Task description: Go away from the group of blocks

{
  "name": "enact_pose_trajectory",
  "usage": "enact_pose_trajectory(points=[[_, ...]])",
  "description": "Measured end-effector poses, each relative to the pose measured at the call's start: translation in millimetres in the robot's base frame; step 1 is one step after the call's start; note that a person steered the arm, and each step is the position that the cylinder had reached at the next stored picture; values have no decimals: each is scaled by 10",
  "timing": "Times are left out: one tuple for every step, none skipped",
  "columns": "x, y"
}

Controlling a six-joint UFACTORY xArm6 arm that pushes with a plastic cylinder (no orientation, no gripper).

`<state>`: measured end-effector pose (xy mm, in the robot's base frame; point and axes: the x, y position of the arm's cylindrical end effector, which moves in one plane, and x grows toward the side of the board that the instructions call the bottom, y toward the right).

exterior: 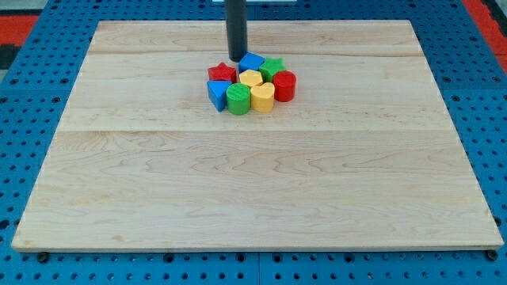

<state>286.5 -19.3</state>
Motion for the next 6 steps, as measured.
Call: enact_pose_trajectory(points=[[45,51],[129,276],[18,303],[-221,694],[-45,1305],[324,2089]])
